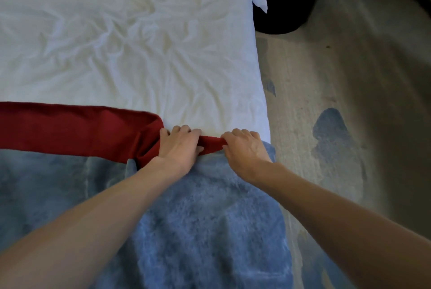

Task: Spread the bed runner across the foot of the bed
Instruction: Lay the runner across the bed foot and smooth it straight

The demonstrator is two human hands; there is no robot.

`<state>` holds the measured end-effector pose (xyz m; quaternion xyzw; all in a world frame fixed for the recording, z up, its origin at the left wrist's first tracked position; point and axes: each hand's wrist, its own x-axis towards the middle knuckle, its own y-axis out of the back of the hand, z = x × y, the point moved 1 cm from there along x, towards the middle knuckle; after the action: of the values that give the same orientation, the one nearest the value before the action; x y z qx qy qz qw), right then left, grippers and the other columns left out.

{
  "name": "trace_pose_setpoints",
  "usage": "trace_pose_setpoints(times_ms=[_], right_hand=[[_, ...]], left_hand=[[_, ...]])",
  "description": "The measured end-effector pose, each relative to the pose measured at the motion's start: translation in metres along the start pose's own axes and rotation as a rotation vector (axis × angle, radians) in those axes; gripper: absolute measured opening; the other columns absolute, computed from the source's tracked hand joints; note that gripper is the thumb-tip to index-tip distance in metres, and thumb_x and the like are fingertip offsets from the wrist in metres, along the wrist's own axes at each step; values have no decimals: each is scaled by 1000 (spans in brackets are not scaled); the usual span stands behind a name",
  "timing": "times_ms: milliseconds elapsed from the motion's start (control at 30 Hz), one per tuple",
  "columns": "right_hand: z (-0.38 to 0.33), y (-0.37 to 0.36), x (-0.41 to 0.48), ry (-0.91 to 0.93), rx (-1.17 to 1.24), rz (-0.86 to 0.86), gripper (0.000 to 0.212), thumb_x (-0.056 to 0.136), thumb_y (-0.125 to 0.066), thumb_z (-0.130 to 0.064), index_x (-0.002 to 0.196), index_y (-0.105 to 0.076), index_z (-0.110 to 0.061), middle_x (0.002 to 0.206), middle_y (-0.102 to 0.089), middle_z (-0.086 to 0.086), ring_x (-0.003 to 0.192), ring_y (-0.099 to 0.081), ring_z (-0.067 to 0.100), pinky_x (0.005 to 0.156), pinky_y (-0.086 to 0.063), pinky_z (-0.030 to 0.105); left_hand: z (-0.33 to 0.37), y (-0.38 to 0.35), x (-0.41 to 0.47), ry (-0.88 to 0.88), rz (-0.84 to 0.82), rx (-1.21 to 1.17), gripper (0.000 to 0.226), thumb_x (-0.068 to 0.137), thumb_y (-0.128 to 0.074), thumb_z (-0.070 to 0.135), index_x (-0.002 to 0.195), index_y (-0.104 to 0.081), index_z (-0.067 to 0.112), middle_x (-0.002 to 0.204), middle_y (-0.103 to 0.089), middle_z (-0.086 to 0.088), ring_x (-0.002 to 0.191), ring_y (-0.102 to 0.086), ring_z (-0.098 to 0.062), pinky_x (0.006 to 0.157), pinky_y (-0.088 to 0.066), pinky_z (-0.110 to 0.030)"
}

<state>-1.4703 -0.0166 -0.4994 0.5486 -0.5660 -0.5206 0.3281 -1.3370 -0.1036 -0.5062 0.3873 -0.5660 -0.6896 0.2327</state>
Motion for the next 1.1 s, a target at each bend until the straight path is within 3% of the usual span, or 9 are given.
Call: trace_pose_setpoints(times_ms=[133, 233, 300, 400, 533, 633, 800, 933, 1100], right_hand=[[1, 1, -8, -34, 135, 18, 17, 97, -45, -25, 98, -57, -12, 97, -62, 6, 88, -55, 24, 75, -47, 38], [8, 3, -4, -101, 147, -41, 17, 98, -45, -23, 113, -49, -15, 92, -65, 6, 78, -60, 26, 67, -51, 40], [14, 5, 5, -87, 126, -110, 29, 98, -46, -24, 127, -44, -19, 96, -64, 8, 82, -61, 28, 69, -51, 40], [24, 9, 19, -91, 194, -230, 45, 94, -55, -31, 137, -43, -30, 114, -56, 7, 102, -58, 29, 84, -49, 39], [26, 1, 20, -41, 185, -321, 12, 88, -61, -27, 99, -65, -23, 85, -48, -1, 88, -61, 28, 66, -42, 34], [31, -4, 12, -6, 146, -277, 13, 92, -56, -26, 86, -55, -15, 85, -46, 2, 81, -58, 27, 64, -41, 34], [47, 6, 11, 74, -22, -41, 18, 90, -53, -27, 92, -57, -11, 92, -49, 5, 85, -53, 27, 64, -31, 33], [76, 24, 22, 1, -73, 52, 6, 85, -48, -17, 82, -49, -12, 93, -59, 9, 80, -55, 31, 68, -31, 33], [109, 31, 32, -106, -140, 86, 12, 83, -48, -19, 79, -39, -15, 76, -61, 4, 61, -44, 25, 70, -29, 34]], left_hand=[[2, -3, 4, 57, 65, 82, 22, 91, -51, 43, 96, -58, 22, 97, -57, 1, 96, -48, -23, 80, -26, -39], [11, -1, 5, -23, 75, 73, 13, 93, -49, 28, 91, -61, 24, 93, -58, 4, 95, -46, -21, 84, -26, -40], [14, 2, 8, -57, 102, 54, 13, 91, -49, 22, 93, -62, 25, 96, -59, 6, 99, -46, -20, 88, -25, -40], [17, 8, 11, -140, 167, -16, 18, 86, -53, 15, 93, -63, 27, 98, -57, 8, 102, -45, -18, 91, -20, -37], [28, 12, 11, -273, 250, -149, 15, 79, -61, 12, 82, -67, 25, 92, -58, 6, 96, -48, -18, 90, -22, -35], [33, 7, 11, -282, 182, -192, 17, 78, -61, 17, 92, -63, 25, 101, -56, 8, 101, -49, -15, 93, -25, -33], [23, 10, 15, -214, 77, -160, 40, 79, -38, 51, 107, -55, 28, 103, -63, 9, 98, -54, -15, 93, -33, -37], [27, 15, 31, -155, 98, -105, 31, 93, -36, 49, 105, -52, 25, 98, -65, 6, 93, -57, -18, 92, -32, -40], [57, 22, 59, -139, 58, -128, 36, 94, -29, 54, 98, -46, 22, 84, -61, 6, 84, -56, -20, 92, -32, -45]])
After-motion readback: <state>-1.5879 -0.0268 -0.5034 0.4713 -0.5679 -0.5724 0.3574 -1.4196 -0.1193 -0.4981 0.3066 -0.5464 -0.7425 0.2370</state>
